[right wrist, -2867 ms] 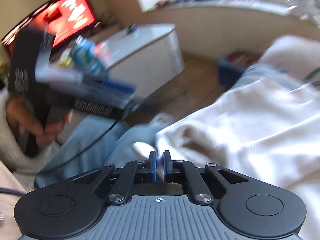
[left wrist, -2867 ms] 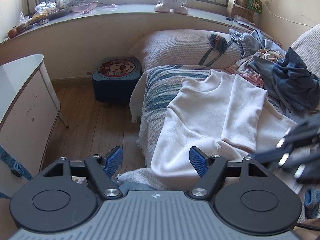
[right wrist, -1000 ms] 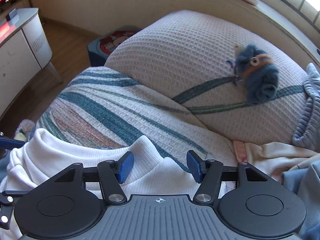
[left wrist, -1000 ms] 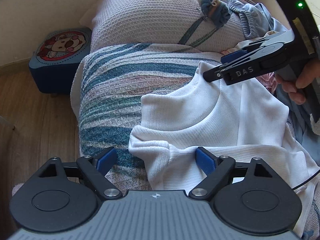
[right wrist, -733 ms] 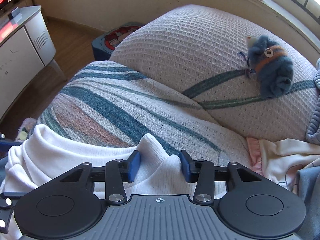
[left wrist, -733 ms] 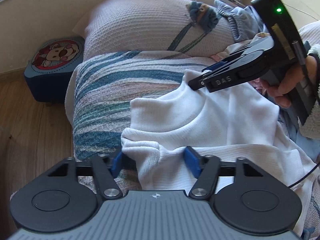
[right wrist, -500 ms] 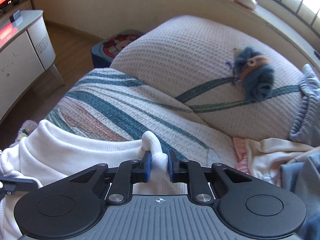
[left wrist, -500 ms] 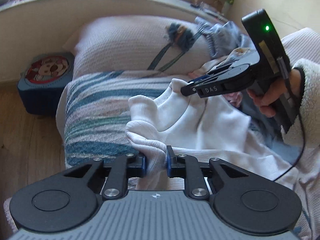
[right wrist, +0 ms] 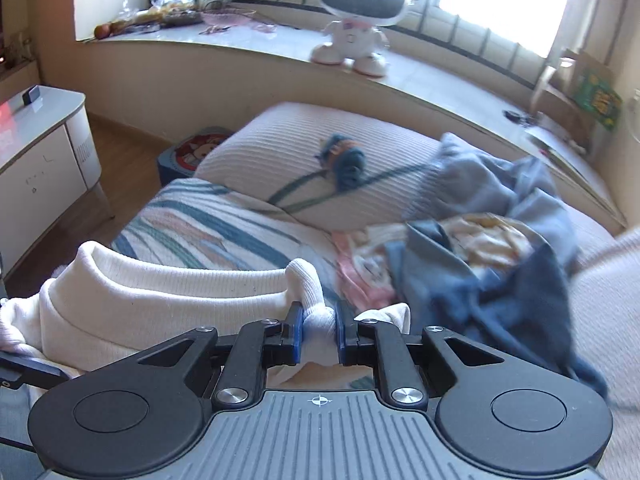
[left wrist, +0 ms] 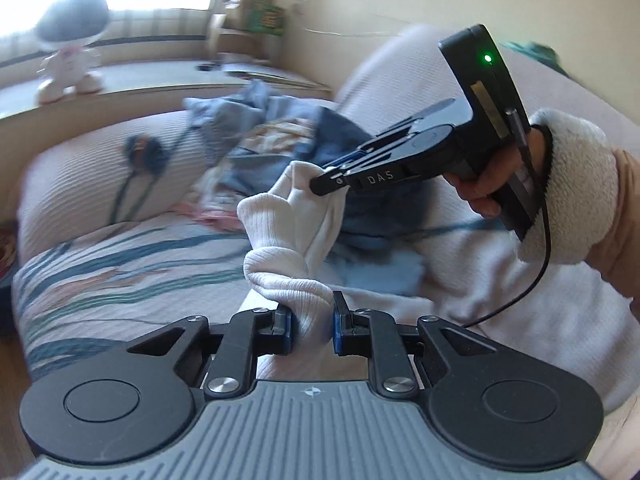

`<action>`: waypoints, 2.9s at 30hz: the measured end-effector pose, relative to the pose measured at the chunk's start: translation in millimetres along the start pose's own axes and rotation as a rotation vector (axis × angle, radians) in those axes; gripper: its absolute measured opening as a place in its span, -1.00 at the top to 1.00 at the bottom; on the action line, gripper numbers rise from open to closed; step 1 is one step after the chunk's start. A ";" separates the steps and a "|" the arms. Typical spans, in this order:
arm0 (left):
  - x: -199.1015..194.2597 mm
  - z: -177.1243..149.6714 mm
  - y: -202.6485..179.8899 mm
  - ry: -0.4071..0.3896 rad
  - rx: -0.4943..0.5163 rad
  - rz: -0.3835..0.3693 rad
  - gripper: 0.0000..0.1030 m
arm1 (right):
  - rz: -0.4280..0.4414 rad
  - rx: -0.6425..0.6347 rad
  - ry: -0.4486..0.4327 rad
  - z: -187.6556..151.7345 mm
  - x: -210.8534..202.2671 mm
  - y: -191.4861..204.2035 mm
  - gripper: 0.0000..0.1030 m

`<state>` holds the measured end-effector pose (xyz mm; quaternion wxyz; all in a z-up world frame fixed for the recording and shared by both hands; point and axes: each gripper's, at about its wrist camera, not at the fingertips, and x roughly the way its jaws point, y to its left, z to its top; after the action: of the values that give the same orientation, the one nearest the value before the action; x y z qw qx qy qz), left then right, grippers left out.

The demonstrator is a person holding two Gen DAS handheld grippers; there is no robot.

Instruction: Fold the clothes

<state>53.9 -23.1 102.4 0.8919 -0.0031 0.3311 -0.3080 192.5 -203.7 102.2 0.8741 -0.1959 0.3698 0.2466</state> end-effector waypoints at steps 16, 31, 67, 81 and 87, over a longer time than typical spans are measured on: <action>55.3 -78.5 -89.5 0.373 0.184 -0.215 0.11 | -0.056 0.277 0.145 -174.0 -11.6 -25.3 0.58; -5.8 -79.0 -17.0 0.258 -0.112 0.067 -0.53 | -0.185 0.447 -0.041 -192.2 -90.0 -50.1 0.36; 32.8 -110.2 10.6 0.274 -0.224 0.129 0.40 | 0.127 0.160 0.157 -136.5 86.3 -26.2 0.51; -34.6 -38.0 92.2 0.051 -0.331 0.212 0.86 | 0.060 0.385 -0.057 -96.8 2.4 -20.4 0.65; -15.5 -59.1 71.7 0.167 -0.282 0.195 -0.39 | 0.009 0.359 0.063 -101.7 49.4 -27.3 0.57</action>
<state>49.0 55.2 50.3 0.8776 -0.0705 0.4427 -0.1699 182.2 -264.9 3.8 0.8818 -0.0430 0.4361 0.1741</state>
